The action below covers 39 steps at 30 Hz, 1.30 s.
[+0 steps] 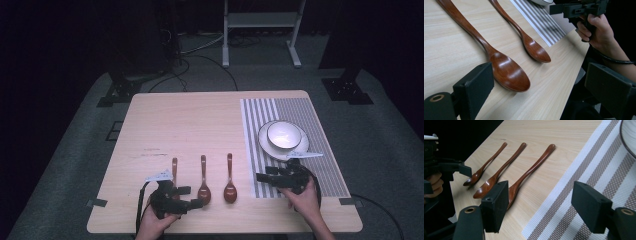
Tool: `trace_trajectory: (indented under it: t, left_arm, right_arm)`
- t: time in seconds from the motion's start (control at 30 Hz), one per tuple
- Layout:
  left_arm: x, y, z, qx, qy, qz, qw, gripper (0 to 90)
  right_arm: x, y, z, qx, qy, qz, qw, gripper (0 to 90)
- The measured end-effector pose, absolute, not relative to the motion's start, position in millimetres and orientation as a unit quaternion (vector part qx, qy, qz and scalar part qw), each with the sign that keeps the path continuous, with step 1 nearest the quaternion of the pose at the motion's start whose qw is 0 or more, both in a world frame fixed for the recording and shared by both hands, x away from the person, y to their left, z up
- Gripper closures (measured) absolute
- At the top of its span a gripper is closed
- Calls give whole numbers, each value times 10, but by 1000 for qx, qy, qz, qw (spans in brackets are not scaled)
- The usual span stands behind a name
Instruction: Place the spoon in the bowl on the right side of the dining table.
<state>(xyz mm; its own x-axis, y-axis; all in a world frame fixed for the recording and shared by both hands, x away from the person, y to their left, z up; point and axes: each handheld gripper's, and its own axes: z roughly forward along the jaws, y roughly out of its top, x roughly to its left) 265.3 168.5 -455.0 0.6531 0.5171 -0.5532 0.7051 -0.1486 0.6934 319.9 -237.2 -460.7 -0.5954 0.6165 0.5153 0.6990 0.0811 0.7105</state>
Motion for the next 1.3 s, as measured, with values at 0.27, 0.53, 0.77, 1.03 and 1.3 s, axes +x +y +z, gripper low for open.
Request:
trace_trajectory:
  t: [0.27, 0.53, 0.77, 1.03, 1.3]
  left_arm:
    - [2665, 1569, -4559, 755, 399, -104, 510, 75]
    - [2681, 1510, -4591, 759, 395, -115, 505, 75]
    - [2674, 1430, -4640, 765, 390, -124, 498, 75]
    - [2672, 1389, -4676, 770, 388, -128, 490, 75]
    - [2662, 1346, -4705, 774, 386, -135, 484, 75]
  right_arm:
    - [3241, -2247, -4586, -437, -743, -505, 43, 304]
    - [3260, -2195, -4569, -434, -749, -499, 42, 305]
    - [3263, -2179, -4576, -434, -750, -497, 43, 307]
    - [3276, -2141, -4570, -430, -755, -493, 42, 310]
    - [3289, -2078, -4549, -427, -758, -491, 45, 311]
